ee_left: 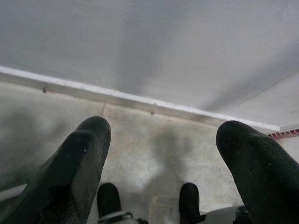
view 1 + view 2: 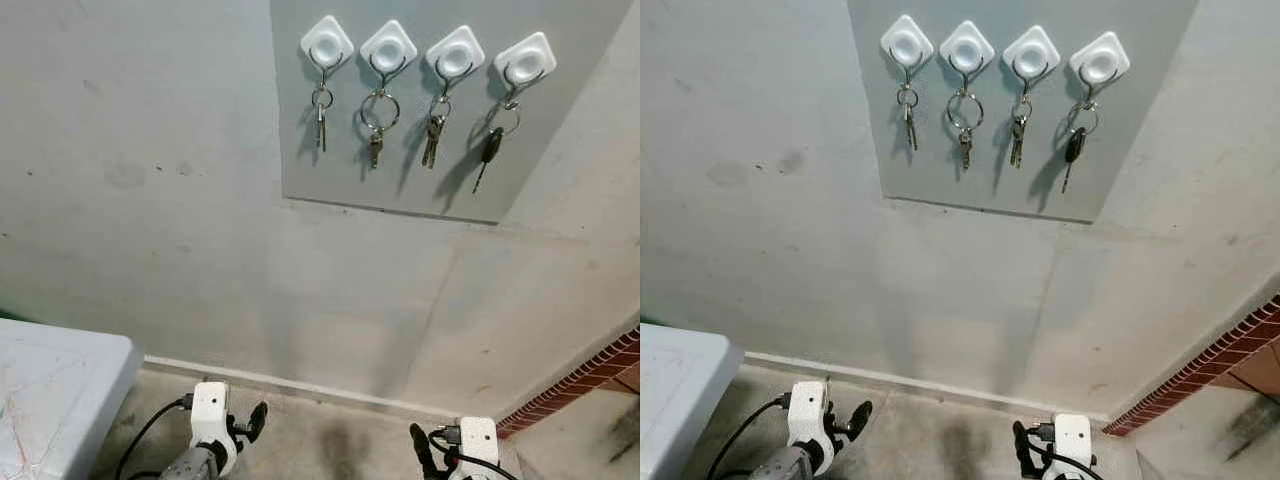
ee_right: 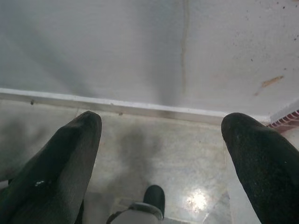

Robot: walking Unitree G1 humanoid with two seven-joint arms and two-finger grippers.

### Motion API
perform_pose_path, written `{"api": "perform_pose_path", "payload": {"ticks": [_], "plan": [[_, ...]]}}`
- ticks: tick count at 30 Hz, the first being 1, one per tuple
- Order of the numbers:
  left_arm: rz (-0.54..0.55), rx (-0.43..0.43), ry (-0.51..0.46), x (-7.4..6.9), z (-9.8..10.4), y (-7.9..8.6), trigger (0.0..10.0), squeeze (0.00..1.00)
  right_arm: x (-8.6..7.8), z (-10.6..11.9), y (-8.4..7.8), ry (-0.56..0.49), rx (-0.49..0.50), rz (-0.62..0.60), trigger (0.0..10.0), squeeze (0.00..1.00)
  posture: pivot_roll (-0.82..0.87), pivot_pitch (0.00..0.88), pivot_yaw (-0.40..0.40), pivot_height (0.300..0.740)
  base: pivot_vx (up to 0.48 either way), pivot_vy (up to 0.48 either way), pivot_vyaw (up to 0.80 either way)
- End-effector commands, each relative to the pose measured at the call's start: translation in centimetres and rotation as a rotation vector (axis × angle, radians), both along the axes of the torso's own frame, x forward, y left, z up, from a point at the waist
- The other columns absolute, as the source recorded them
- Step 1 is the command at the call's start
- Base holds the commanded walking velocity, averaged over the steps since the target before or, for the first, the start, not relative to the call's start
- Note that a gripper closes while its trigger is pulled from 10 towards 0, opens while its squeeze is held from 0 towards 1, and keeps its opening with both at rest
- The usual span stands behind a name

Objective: Hang keys on a hook

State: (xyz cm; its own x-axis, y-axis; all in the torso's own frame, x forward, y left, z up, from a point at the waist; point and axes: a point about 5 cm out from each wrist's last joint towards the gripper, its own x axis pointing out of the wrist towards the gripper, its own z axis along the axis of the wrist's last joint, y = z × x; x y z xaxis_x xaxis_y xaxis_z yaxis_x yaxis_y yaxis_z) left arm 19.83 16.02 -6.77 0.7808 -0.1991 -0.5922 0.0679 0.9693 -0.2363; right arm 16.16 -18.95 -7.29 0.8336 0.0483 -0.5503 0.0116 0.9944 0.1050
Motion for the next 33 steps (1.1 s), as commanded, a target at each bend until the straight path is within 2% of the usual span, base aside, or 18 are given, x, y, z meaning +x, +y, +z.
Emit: {"api": "perform_pose_path", "payload": {"ticks": [1,4,23,33], "plan": [[0.006,-0.003,-0.010,0.0,0.1,0.1,10.0,0.00,-0.4,-0.1,-0.1,0.000,0.006,-0.015,10.0,0.00,-0.06,0.120,0.023,0.740,0.000,0.000,0.00],[0.007,-0.007,-0.008,0.0,0.1,0.1,10.0,0.00,-0.8,-0.2,0.0,0.001,0.008,-0.016,10.0,0.00,-0.06,0.125,0.022,0.740,0.000,0.000,0.00],[0.022,-0.017,-0.013,-0.1,0.0,0.2,10.0,0.00,-2.2,-0.7,-0.2,0.031,0.010,-0.018,10.0,0.00,-0.06,0.143,0.013,0.740,-0.255,0.000,0.00],[0.030,-0.019,-0.015,0.0,0.1,0.3,10.0,0.00,-2.4,-0.8,-0.2,0.036,0.012,-0.016,10.0,0.00,-0.06,0.142,0.010,0.740,0.000,0.000,0.00]]}}
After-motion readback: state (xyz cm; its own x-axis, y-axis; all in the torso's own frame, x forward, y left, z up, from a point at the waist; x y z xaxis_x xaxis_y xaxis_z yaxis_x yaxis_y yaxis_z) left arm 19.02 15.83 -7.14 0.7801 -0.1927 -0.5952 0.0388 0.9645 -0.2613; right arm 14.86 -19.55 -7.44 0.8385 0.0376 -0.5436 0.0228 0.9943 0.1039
